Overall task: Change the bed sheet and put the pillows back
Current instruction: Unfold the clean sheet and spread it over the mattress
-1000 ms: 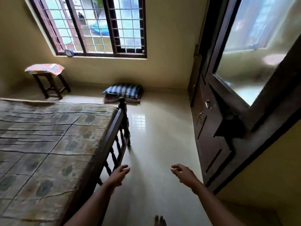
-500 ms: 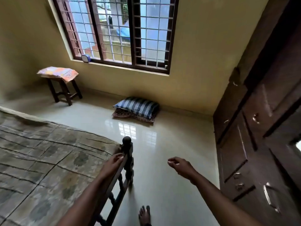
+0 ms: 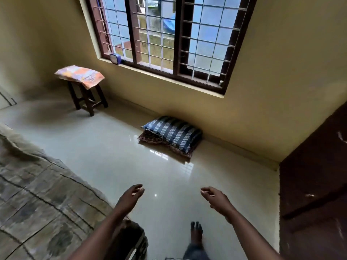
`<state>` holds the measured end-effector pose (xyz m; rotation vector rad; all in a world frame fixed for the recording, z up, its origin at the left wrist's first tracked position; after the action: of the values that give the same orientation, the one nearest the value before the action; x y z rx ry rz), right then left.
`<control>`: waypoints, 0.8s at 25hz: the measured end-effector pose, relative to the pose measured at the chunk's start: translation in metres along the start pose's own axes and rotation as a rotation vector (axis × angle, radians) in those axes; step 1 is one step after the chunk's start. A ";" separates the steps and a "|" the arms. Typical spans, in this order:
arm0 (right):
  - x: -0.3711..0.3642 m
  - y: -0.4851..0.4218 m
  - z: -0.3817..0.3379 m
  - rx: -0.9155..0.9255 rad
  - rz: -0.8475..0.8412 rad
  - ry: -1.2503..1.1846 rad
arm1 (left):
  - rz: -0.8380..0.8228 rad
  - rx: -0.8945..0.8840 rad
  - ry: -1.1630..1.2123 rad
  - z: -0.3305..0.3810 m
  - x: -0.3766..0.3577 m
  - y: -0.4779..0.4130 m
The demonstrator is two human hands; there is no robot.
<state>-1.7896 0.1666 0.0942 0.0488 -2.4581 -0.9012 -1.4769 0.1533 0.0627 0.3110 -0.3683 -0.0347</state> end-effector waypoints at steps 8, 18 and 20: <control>0.047 -0.225 -0.151 0.150 -0.199 0.330 | 0.275 0.275 0.179 0.036 0.005 -0.142; -0.138 -0.361 -0.364 0.464 -0.577 0.759 | 0.729 0.590 0.378 -0.012 0.089 -0.183; -0.180 -0.372 -0.402 0.490 -0.653 0.796 | 0.839 0.617 0.441 -0.024 0.128 -0.197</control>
<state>-1.4920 -0.3247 0.0435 1.1869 -1.8217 -0.3529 -1.3444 -0.0386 0.0265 0.7351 -0.0368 0.9730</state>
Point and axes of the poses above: each hand's wrist, its own y-axis away from the middle knuckle, its own x-axis out of the back of the hand, z = x × y, the point moved 2 cm from there along -y, towards the middle knuckle, and after that the axes turned 9 degrees about -x, right-handed, at the moved point
